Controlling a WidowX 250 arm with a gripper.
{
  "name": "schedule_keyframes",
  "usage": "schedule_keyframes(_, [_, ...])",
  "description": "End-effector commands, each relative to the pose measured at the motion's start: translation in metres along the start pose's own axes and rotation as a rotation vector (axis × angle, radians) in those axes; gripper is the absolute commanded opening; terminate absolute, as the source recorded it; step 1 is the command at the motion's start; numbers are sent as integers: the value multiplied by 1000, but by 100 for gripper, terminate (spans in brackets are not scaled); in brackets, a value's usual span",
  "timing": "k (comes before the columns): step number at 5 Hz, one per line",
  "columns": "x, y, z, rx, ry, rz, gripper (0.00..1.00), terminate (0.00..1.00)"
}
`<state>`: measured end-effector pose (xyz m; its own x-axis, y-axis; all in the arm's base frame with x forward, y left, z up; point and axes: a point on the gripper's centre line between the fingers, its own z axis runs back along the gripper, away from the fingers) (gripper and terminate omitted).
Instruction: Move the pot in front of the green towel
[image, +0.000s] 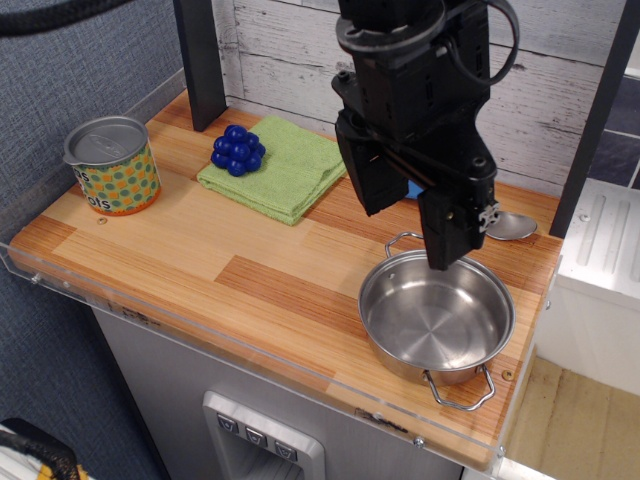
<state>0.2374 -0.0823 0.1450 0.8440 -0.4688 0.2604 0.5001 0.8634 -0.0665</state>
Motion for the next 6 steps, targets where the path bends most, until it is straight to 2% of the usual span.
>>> schedule_keyframes(1, [0, 0, 0, 0, 0, 0, 100, 0])
schedule_keyframes(2, [-2, 1, -3, 15, 0, 79, 100, 0])
schedule_keyframes(3, [-8, 17, -10, 139, 24, 184, 100, 0])
schedule_keyframes(4, [-12, 37, -24, 203, 27, 316, 100, 0])
schedule_keyframes(5, [-15, 47, -44, 193, 63, 357, 100, 0])
schedule_keyframes(6, [-17, 52, -58, 194, 69, 368, 100, 0])
